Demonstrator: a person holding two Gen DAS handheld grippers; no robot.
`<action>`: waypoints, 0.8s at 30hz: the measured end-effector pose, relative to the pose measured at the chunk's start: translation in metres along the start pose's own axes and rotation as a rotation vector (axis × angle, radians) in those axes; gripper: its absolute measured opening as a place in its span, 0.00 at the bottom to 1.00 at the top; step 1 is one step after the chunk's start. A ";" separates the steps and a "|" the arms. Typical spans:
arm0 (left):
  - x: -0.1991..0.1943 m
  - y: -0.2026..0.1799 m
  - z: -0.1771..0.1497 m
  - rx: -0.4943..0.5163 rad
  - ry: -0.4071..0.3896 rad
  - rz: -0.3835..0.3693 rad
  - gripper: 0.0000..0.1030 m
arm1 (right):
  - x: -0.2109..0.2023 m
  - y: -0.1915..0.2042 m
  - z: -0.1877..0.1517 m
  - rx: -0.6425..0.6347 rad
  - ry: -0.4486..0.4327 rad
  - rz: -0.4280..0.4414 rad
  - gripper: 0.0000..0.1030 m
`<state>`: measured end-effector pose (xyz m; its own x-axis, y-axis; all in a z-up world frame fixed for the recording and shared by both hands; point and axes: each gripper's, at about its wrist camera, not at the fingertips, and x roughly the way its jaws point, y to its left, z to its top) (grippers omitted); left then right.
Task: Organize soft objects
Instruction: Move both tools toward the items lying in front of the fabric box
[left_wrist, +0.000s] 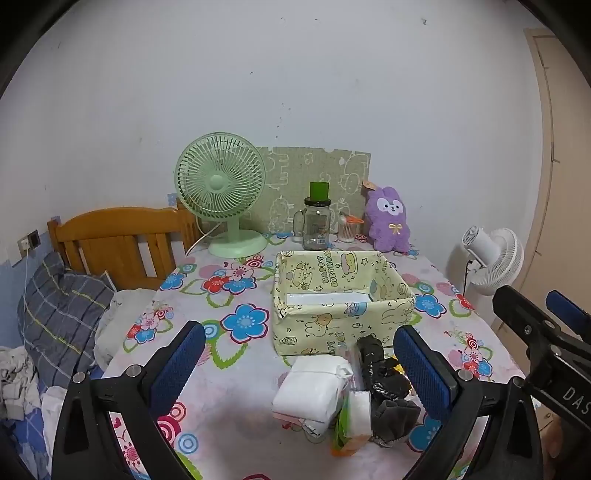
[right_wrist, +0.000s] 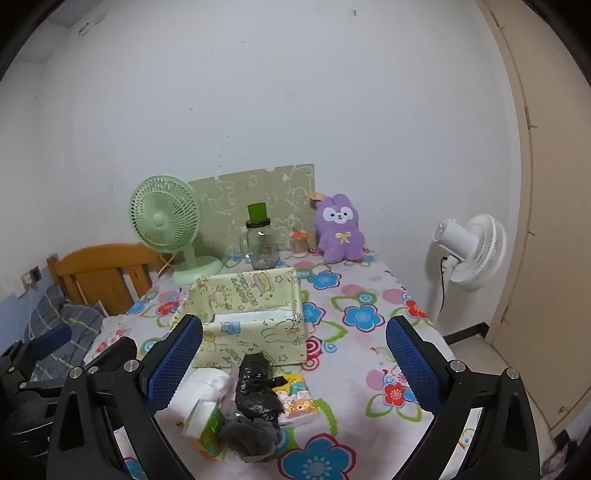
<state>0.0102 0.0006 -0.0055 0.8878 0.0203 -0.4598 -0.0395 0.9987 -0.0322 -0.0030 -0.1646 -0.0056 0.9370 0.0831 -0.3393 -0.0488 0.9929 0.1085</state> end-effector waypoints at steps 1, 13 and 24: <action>0.000 0.000 0.000 -0.001 0.001 0.000 1.00 | 0.000 -0.001 0.000 0.003 -0.001 -0.004 0.98; 0.006 -0.004 0.001 0.015 0.012 0.006 1.00 | 0.005 -0.009 0.000 0.013 0.007 -0.021 0.98; 0.004 -0.007 0.001 0.021 0.007 0.003 1.00 | 0.004 -0.009 0.002 0.006 0.012 -0.024 0.98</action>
<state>0.0142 -0.0061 -0.0058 0.8843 0.0230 -0.4664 -0.0323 0.9994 -0.0121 0.0018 -0.1734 -0.0064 0.9338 0.0603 -0.3528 -0.0241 0.9941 0.1060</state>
